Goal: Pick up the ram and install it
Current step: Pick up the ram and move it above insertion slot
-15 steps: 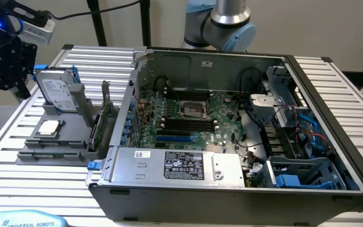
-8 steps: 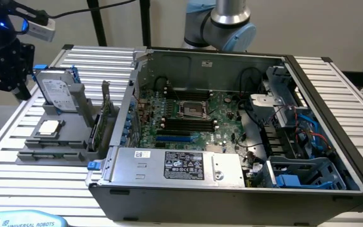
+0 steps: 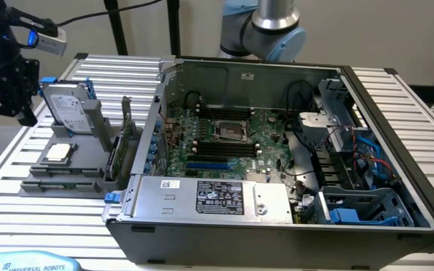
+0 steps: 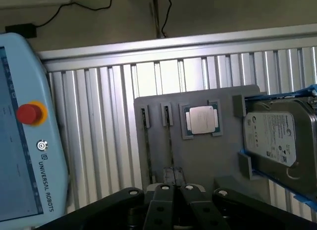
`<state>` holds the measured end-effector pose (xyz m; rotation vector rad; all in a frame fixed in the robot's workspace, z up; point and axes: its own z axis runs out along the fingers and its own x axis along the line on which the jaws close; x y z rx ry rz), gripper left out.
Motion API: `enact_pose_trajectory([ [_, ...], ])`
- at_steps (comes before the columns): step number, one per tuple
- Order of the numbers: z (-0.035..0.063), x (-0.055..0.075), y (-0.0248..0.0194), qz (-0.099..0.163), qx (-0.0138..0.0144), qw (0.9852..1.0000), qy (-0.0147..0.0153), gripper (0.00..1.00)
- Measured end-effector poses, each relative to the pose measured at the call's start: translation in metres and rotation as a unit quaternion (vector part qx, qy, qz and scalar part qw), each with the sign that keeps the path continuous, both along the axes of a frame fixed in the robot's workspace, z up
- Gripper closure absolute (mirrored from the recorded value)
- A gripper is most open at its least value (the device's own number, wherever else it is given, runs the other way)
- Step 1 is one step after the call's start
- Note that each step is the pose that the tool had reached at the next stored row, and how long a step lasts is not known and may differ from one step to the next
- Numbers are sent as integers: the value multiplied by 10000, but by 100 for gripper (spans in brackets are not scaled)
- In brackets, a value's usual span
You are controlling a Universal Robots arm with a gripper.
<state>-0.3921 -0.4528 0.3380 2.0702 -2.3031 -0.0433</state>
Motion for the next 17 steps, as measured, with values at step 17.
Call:
enact_pose_trajectory([
  [17, -218, -1, -222, 186, 89, 9998, -85, 88],
])
